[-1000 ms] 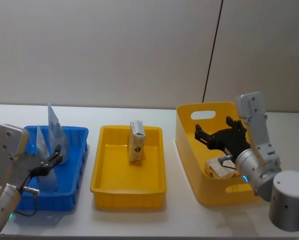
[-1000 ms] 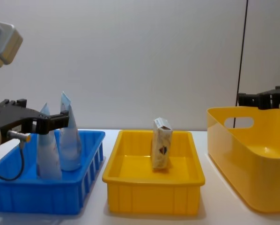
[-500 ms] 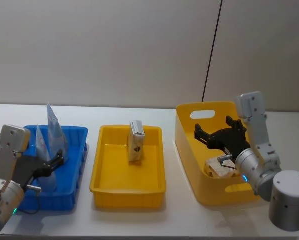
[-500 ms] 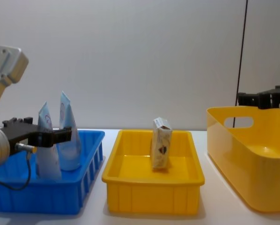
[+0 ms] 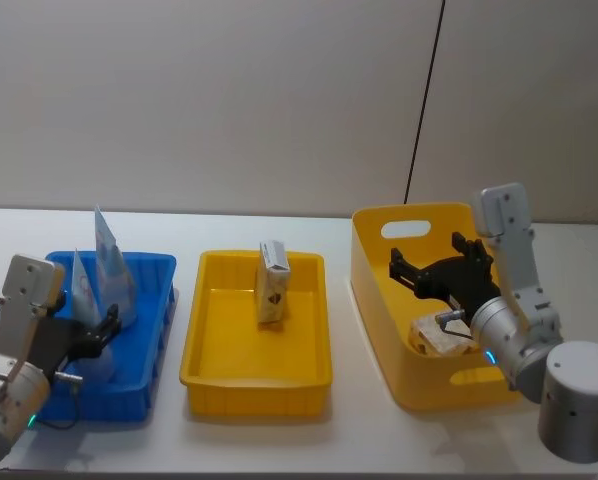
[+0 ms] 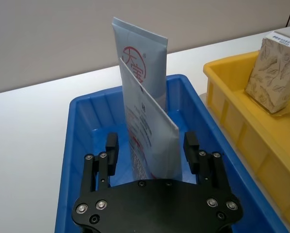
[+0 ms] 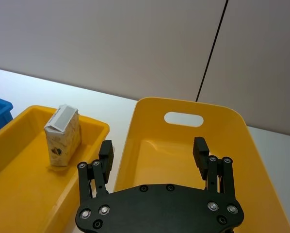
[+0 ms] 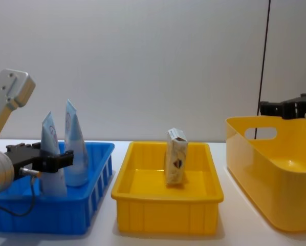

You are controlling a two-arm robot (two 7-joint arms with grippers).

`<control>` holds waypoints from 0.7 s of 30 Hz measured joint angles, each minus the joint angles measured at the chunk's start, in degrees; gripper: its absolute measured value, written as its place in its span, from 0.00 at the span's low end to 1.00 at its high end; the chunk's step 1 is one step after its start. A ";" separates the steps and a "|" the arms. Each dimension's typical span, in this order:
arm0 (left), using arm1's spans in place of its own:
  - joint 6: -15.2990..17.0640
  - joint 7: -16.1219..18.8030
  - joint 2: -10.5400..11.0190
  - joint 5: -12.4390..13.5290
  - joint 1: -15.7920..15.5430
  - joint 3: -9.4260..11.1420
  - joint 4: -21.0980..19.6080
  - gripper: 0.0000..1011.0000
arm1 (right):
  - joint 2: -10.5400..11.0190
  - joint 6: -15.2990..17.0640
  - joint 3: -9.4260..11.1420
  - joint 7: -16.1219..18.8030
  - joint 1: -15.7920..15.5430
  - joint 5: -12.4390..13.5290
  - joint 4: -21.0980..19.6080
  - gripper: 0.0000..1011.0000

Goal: Bimanual collaborative sorting of washing and personal care products

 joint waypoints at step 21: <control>-0.64 -0.84 0.09 1.83 -0.18 -0.28 -0.52 0.29 | 0.00 0.00 0.00 0.00 0.00 0.01 0.00 0.99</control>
